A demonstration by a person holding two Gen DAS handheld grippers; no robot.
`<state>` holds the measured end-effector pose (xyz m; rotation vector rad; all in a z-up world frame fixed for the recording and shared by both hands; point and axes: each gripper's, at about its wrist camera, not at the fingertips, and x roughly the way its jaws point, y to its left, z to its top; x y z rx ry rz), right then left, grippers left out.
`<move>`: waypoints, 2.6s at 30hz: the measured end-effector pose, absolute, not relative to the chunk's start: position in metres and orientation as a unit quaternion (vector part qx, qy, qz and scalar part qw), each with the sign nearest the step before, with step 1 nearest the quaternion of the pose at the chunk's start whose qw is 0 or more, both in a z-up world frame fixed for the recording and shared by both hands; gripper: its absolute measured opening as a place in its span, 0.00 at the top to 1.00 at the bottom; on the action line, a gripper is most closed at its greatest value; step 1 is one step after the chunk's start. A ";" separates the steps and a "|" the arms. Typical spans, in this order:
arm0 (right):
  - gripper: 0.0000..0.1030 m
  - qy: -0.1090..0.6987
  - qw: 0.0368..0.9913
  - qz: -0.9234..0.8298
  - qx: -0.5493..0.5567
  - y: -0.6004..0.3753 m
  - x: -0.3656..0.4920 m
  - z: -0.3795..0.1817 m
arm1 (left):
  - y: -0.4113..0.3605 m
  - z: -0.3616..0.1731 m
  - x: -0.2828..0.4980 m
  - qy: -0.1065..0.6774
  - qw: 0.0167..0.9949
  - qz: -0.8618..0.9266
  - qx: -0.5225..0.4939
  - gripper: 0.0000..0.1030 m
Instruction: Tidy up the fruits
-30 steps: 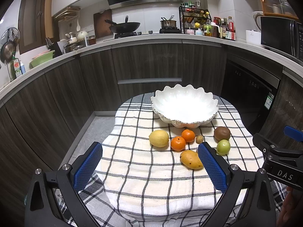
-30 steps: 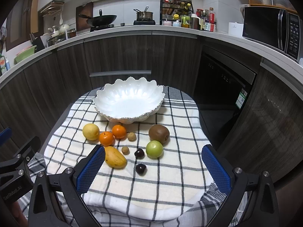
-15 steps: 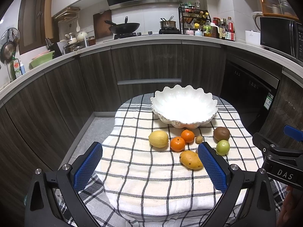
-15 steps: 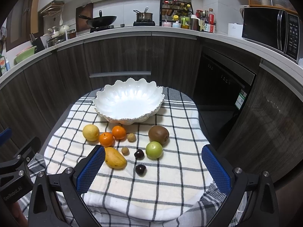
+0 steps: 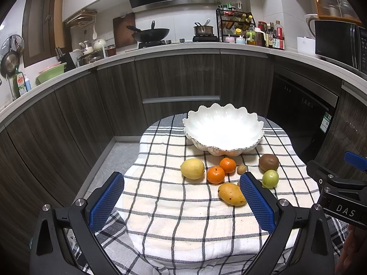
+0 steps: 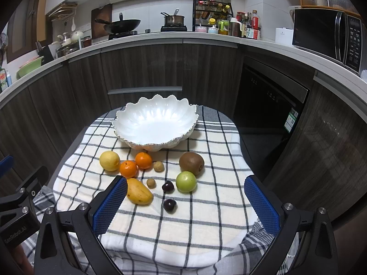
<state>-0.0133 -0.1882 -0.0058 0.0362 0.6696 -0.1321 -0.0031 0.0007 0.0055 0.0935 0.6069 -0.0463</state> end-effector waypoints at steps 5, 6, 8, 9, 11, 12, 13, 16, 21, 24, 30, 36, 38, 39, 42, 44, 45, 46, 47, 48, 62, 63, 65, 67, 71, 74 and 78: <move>0.00 0.328 0.942 -0.065 0.017 -0.188 -0.013 -0.006 | 0.001 0.005 -0.003 0.299 0.953 -0.023 0.046 0.01; 0.00 0.328 0.942 -0.065 0.017 -0.188 -0.013 -0.006 | 0.001 0.005 -0.003 0.299 0.953 -0.023 0.046 0.01; 0.00 0.328 0.942 -0.065 0.018 -0.188 -0.013 -0.006 | 0.001 0.005 -0.004 0.299 0.953 -0.022 0.046 0.01; 0.00 0.328 0.942 -0.065 0.017 -0.188 -0.013 -0.007 | 0.001 0.005 -0.004 0.299 0.953 -0.022 0.046 0.01; 0.00 0.329 0.942 -0.065 0.018 -0.188 -0.013 -0.006 | 0.001 0.005 -0.004 0.299 0.953 -0.022 0.046 0.01; 0.00 0.329 0.942 -0.065 0.017 -0.188 -0.013 -0.007 | 0.001 0.004 -0.004 0.298 0.953 -0.023 0.046 0.01; 0.00 0.328 0.942 -0.065 0.017 -0.188 -0.013 -0.007 | 0.001 0.005 -0.004 0.299 0.953 -0.023 0.046 0.01; 0.00 0.329 0.942 -0.065 0.018 -0.189 -0.013 -0.008 | 0.001 0.004 -0.004 0.298 0.953 -0.023 0.046 0.01; 0.00 0.331 0.941 -0.065 0.019 -0.191 -0.013 -0.010 | 0.001 0.004 -0.004 0.298 0.953 -0.023 0.046 0.01; 0.00 0.330 0.942 -0.065 0.019 -0.191 -0.013 -0.010 | 0.001 0.004 -0.003 0.299 0.953 -0.022 0.046 0.01; 0.00 0.331 0.941 -0.065 0.019 -0.190 -0.013 -0.010 | 0.000 0.004 -0.004 0.299 0.953 -0.022 0.047 0.01; 0.00 0.331 0.941 -0.065 0.018 -0.190 -0.013 -0.010 | -0.001 0.004 -0.003 0.298 0.953 -0.024 0.049 0.01; 0.00 0.331 0.941 -0.065 0.019 -0.190 -0.013 -0.010 | -0.001 0.002 -0.003 0.299 0.952 -0.026 0.050 0.01; 0.00 0.331 0.941 -0.065 0.019 -0.190 -0.013 -0.009 | -0.001 0.001 -0.003 0.300 0.952 -0.027 0.051 0.01; 0.00 0.333 0.940 -0.066 0.020 -0.192 -0.011 -0.015 | -0.003 -0.003 -0.001 0.304 0.950 -0.036 0.054 0.01; 0.00 0.334 0.940 -0.069 0.022 -0.194 -0.011 -0.016 | -0.006 -0.007 0.002 0.307 0.949 -0.043 0.058 0.01; 0.00 0.334 0.940 -0.070 0.022 -0.195 -0.010 -0.019 | -0.007 -0.009 0.004 0.309 0.948 -0.048 0.060 0.01; 0.00 0.335 0.939 -0.071 0.022 -0.196 -0.009 -0.021 | -0.008 -0.010 0.006 0.312 0.947 -0.053 0.062 0.01; 0.00 0.336 0.939 -0.073 0.023 -0.196 -0.007 -0.023 | -0.009 -0.011 0.008 0.314 0.945 -0.056 0.063 0.01; 0.00 0.338 0.938 -0.074 0.024 -0.197 -0.006 -0.024 | -0.011 -0.012 0.010 0.317 0.944 -0.060 0.066 0.01; 0.00 0.366 0.923 -0.112 0.036 -0.223 0.017 -0.053 | -0.053 -0.050 0.048 0.363 0.918 -0.112 0.116 0.01; 0.00 0.368 0.922 -0.115 0.037 -0.226 0.019 -0.057 | -0.056 -0.053 0.052 0.366 0.916 -0.116 0.120 0.01; 0.00 0.372 0.919 -0.122 0.038 -0.230 0.023 -0.063 | -0.062 -0.061 0.060 0.374 0.910 -0.125 0.125 0.01; 0.00 0.378 0.916 -0.128 0.040 -0.235 0.027 -0.070 | -0.068 -0.069 0.067 0.383 0.905 -0.133 0.130 0.01; 0.00 0.391 0.909 -0.138 0.044 -0.242 0.034 -0.082 | -0.080 -0.086 0.081 0.397 0.895 -0.149 0.138 0.01; 0.00 0.401 0.903 -0.146 0.049 -0.248 0.039 -0.091 | -0.090 -0.101 0.090 0.408 0.886 -0.161 0.148 0.01; 0.00 0.416 0.894 -0.158 0.055 -0.258 0.046 -0.105 | -0.099 -0.118 0.099 0.424 0.875 -0.174 0.158 0.01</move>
